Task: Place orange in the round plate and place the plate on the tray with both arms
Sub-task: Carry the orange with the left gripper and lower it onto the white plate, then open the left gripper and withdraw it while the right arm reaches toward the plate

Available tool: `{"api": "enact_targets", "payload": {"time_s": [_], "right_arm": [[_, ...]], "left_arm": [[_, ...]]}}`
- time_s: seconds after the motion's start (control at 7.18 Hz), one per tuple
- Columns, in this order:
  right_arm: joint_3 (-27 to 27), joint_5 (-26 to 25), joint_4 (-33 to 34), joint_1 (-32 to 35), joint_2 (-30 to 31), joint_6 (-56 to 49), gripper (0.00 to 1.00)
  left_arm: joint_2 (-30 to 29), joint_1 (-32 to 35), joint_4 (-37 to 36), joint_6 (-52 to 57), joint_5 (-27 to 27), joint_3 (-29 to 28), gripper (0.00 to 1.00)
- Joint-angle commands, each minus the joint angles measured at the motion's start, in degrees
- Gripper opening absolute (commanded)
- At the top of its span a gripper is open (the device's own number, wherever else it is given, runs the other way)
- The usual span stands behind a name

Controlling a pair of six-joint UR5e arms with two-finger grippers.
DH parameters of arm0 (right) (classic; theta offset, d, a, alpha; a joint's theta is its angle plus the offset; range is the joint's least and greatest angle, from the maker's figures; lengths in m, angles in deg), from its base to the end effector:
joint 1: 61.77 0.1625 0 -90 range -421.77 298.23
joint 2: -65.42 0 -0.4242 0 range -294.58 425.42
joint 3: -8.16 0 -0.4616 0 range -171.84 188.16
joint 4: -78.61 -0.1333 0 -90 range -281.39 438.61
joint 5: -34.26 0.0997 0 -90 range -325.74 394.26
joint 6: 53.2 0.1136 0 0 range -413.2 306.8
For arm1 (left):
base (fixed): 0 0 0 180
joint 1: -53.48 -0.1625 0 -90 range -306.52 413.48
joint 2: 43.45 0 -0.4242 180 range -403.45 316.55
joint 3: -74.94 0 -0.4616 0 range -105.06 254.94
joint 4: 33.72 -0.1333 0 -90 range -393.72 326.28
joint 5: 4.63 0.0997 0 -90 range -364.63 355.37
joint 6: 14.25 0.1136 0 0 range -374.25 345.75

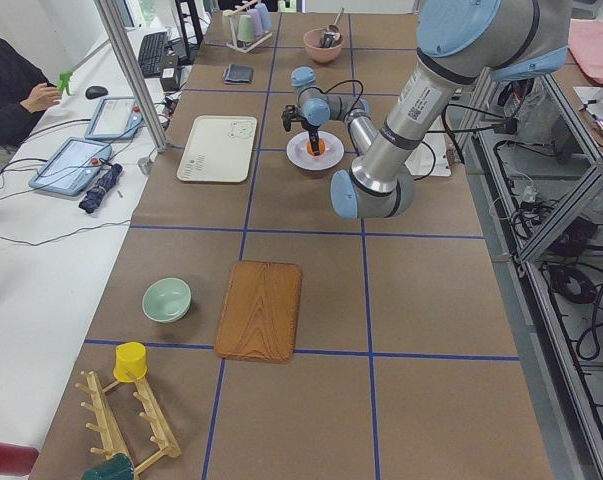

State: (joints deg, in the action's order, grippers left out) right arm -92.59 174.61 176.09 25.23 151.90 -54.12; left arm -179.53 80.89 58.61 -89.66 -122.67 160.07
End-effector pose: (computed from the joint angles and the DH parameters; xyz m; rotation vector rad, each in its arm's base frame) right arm 0.0154 -0.5826 0.5323 0.0949 -0.8800 -0.1160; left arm 0.6682 -0.4365 0.1566 -0.1675 0.8604 -0.0233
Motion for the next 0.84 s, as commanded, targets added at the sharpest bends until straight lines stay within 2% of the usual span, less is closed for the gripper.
{"api": "enact_targets", "payload": {"time_s": [0.0,0.14,0.42,0.7], "right_arm": [[-0.5,1.06,0.08,-0.25,0.0,0.39,1.0],[-0.5,1.67,-0.01,-0.25,0.0,0.39,1.0],[-1.28,5.18,0.17,-0.51,0.08,0.92,1.0],[-4.35,6.86,-2.79,-6.36,0.0,8.88,1.0]], "left_arm": [[2.21,0.98,0.31,0.52,0.18,0.22,0.92],[3.09,1.07,0.22,0.35,1.84,2.66,0.99],[9.22,1.76,-0.91,0.53,1.85,15.01,0.99],[10.75,6.4,-6.69,0.79,1.59,21.12,0.99]]}}
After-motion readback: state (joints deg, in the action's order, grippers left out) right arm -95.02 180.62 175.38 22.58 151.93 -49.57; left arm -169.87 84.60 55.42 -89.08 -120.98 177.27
